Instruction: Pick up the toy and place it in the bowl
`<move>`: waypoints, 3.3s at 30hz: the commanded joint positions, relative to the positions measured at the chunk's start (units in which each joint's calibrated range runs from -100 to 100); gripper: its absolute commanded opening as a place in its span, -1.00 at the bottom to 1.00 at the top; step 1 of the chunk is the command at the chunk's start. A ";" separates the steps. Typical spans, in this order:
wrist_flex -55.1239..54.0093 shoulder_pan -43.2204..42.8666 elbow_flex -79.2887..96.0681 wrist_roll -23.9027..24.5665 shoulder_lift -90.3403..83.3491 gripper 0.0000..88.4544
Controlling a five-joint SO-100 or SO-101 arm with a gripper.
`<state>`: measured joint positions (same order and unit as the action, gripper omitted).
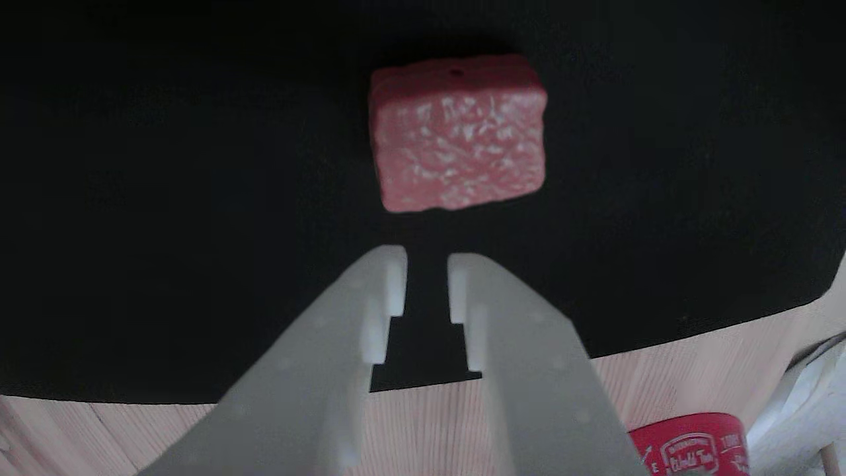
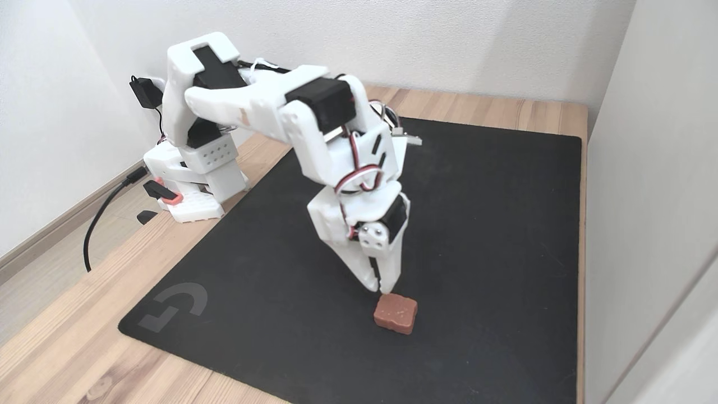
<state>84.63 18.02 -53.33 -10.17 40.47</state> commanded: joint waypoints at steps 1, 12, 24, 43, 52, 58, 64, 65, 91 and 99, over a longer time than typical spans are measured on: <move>0.21 0.17 -1.96 0.30 -0.32 -0.94; 6.56 0.17 -1.87 0.15 -0.41 -0.23; 6.05 0.43 -1.87 0.20 -0.24 -0.23; -0.21 -0.08 -2.87 0.25 8.35 -0.23; -0.64 -0.08 -6.29 0.25 12.10 -0.23; 0.12 -0.08 -6.65 0.30 13.60 -0.24; 1.39 -0.08 -6.20 0.30 13.60 -0.34; 1.48 -0.08 -6.20 0.30 13.60 -0.43; -3.01 -0.75 -0.70 7.61 0.68 -0.95; -7.75 -6.27 14.62 14.97 -15.08 -0.95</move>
<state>78.81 14.94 -44.26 2.19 35.97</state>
